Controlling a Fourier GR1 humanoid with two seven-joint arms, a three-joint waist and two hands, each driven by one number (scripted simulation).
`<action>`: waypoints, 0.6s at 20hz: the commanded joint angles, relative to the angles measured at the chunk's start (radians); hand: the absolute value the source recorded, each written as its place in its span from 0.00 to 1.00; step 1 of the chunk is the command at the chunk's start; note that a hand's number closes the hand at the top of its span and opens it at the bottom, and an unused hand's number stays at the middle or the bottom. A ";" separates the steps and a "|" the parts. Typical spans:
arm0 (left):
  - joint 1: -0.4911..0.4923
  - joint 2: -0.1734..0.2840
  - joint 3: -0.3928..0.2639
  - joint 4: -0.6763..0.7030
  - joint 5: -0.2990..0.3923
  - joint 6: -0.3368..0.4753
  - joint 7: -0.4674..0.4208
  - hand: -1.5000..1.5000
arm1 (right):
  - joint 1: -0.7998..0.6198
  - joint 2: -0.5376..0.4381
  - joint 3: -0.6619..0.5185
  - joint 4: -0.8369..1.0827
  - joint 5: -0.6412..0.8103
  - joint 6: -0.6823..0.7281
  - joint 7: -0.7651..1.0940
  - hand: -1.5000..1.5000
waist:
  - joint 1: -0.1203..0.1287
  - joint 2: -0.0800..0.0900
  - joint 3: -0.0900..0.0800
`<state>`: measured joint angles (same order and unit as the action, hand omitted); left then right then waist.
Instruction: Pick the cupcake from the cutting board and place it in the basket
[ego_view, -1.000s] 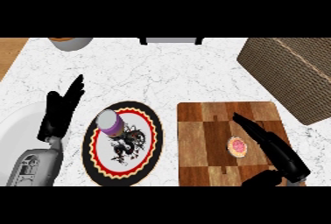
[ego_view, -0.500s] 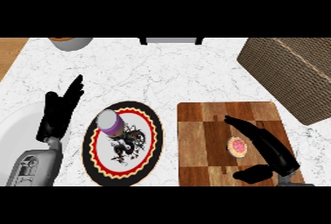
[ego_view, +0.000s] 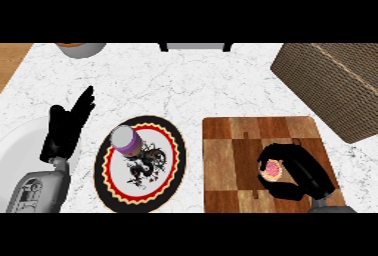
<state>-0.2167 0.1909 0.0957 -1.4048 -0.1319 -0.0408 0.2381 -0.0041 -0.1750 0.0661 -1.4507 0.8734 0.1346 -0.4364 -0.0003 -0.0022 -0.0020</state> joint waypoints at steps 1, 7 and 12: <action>0.006 -0.013 -0.005 0.026 -0.006 0.002 -0.021 0.50 | -0.047 -0.030 0.040 -0.029 0.093 0.010 0.058 1.00 | 0.000 0.002 0.002; -0.018 -0.020 -0.028 -0.040 -0.016 0.010 0.050 0.50 | -0.207 -0.103 0.192 0.094 0.405 0.085 0.238 1.00 | 0.021 0.002 0.001; 0.035 0.008 0.003 0.006 -0.008 -0.018 -0.028 0.50 | -0.243 -0.077 0.216 0.056 0.434 0.057 0.204 1.00 | 0.002 0.002 0.002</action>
<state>-0.2116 0.1877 0.0888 -1.4050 -0.1390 -0.0486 0.2314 -0.2458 -0.2425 0.2544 -1.3590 1.2586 0.2099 -0.2239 0.0112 -0.0013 -0.0028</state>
